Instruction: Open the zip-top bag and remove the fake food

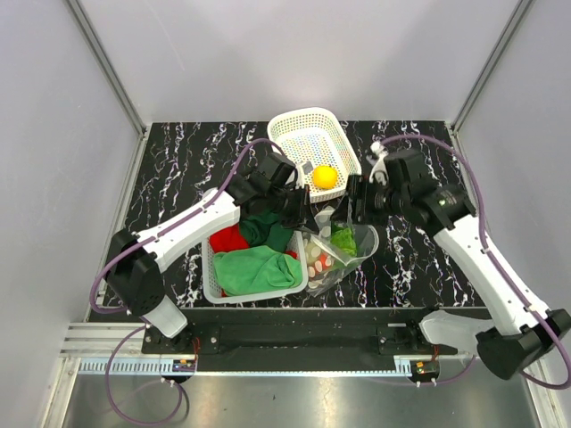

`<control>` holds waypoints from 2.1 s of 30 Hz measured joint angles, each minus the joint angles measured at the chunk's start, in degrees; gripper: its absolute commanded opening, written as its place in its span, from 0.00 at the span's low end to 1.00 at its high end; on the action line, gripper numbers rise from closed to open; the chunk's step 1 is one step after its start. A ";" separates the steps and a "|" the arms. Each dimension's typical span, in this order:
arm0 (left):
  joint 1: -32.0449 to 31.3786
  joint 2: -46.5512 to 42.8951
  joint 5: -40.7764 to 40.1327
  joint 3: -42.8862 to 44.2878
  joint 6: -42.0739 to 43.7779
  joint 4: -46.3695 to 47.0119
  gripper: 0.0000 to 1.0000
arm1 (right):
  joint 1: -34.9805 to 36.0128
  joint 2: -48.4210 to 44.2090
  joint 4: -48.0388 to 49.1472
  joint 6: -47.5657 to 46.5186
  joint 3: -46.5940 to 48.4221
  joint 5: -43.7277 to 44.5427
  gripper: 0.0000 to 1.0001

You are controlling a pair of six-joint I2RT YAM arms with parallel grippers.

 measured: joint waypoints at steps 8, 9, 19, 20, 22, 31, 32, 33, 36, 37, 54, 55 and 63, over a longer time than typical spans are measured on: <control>0.00 0.00 0.50 0.04 0.26 -0.24 0.00 | 2.91 -0.81 3.17 3.15 -14.49 -3.28 0.67; 0.00 0.00 0.52 0.04 0.28 -0.28 0.00 | 2.91 -0.15 3.76 3.28 -14.53 -3.34 0.59; 0.00 0.00 1.16 0.37 1.11 -0.74 0.00 | 2.91 2.05 10.54 4.57 -16.50 -4.55 0.27; 0.00 0.00 1.27 0.48 1.14 -0.72 0.00 | 2.91 2.05 10.64 4.61 -16.83 -4.59 0.19; 0.00 0.00 1.33 0.50 1.16 -0.76 0.00 | 2.91 2.05 10.60 4.55 -17.35 -4.57 0.08; 0.00 0.00 1.75 0.52 1.11 -0.76 0.00 | 2.91 1.03 5.55 5.03 -12.94 1.75 0.00; 0.00 0.00 1.77 0.52 1.11 -0.79 0.00 | 2.91 0.68 5.09 5.03 -11.58 2.89 0.00; 0.00 0.00 1.81 0.52 1.09 -0.76 0.00 | 2.91 0.26 4.57 5.05 -9.84 4.20 0.00; -0.07 0.00 1.92 0.52 1.09 -0.76 0.00 | 2.91 -0.87 4.09 4.66 -4.59 7.30 0.00; -0.09 0.00 1.92 0.52 1.11 -0.76 0.00 | 2.91 -1.03 4.09 4.46 -2.84 7.76 0.00; -1.51 0.00 1.95 -0.15 1.09 -0.81 0.00 | 2.62 7.72 5.99 -3.15 22.29 22.53 0.00; -1.62 0.00 1.92 -0.20 1.09 -0.76 0.00 | 2.36 9.62 6.56 -3.67 23.45 22.99 0.00; -1.84 -0.04 1.86 -0.42 1.09 -0.76 0.00 | -3.15 25.18 10.25 -4.59 28.50 22.12 0.00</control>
